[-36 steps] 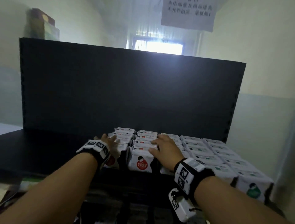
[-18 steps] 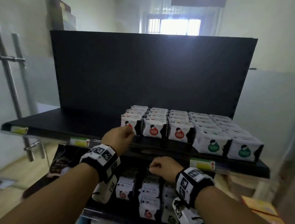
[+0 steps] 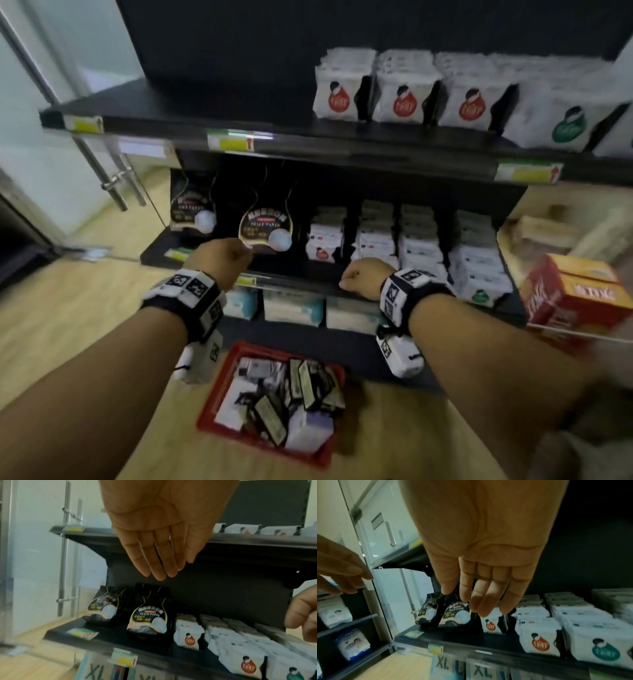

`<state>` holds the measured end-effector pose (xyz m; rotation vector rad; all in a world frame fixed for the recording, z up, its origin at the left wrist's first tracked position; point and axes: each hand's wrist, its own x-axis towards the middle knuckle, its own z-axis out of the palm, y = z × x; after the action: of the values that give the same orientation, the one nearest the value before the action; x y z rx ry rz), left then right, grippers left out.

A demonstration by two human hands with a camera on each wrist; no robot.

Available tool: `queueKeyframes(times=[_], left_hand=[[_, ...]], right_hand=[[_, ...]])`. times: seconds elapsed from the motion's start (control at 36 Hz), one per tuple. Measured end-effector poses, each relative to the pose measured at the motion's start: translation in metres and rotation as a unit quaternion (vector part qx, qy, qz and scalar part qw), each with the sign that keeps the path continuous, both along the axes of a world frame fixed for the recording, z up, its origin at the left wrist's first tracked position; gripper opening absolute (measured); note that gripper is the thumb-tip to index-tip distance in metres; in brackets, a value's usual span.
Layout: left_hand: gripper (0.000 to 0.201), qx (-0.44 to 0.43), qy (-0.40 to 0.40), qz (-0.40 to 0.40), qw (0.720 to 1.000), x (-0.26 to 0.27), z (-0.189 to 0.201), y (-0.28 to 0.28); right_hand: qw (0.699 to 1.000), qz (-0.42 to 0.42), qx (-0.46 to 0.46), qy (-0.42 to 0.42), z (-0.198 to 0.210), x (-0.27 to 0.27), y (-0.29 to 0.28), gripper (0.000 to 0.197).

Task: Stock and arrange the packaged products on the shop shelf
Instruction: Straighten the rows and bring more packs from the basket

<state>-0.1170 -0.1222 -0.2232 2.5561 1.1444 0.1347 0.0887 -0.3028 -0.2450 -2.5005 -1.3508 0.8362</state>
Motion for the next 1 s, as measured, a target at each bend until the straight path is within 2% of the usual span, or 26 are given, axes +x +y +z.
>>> queueKeyframes(times=[0.19,0.28,0.39,0.47,0.58,0.69,0.78,0.86,0.94,1.0], left_hand=[[0.024,-0.055,0.092,0.018,0.994,-0.059,-0.076,0.061],[0.026,-0.09,0.131,0.042,0.986,-0.081,-0.113,0.089],[0.031,-0.113,0.196,0.087,0.97,-0.106,-0.171,0.111],[0.026,-0.153,0.224,0.064,0.96,-0.127,-0.217,0.127],[0.022,-0.17,0.271,0.055,0.946,-0.147,-0.271,0.144],[0.021,-0.189,0.279,0.078,0.938,-0.15,-0.323,0.158],[0.019,-0.198,0.28,0.087,0.935,-0.141,-0.37,0.169],[0.019,-0.199,0.276,0.085,0.937,-0.123,-0.419,0.179],[0.007,-0.193,0.271,0.08,0.94,-0.105,-0.467,0.184],[0.004,-0.185,0.254,0.067,0.947,-0.094,-0.501,0.187]], right_hand=[[0.994,-0.005,-0.098,0.044,-0.061,-0.066,0.051,0.033],[0.992,-0.007,-0.118,0.049,-0.096,-0.092,0.071,0.041],[0.984,0.003,-0.157,0.084,-0.152,-0.12,0.093,0.041],[0.98,0.011,-0.183,0.08,-0.194,-0.137,0.105,0.043],[0.977,0.003,-0.196,0.084,-0.24,-0.143,0.12,0.034],[0.97,0.027,-0.228,0.079,-0.29,-0.139,0.143,0.034],[0.972,0.031,-0.22,0.072,-0.334,-0.13,0.163,0.027],[0.977,0.046,-0.193,0.075,-0.383,-0.118,0.187,0.033],[0.982,0.048,-0.169,0.069,-0.436,-0.109,0.213,0.04],[0.985,0.057,-0.157,0.044,-0.477,-0.106,0.228,0.052]])
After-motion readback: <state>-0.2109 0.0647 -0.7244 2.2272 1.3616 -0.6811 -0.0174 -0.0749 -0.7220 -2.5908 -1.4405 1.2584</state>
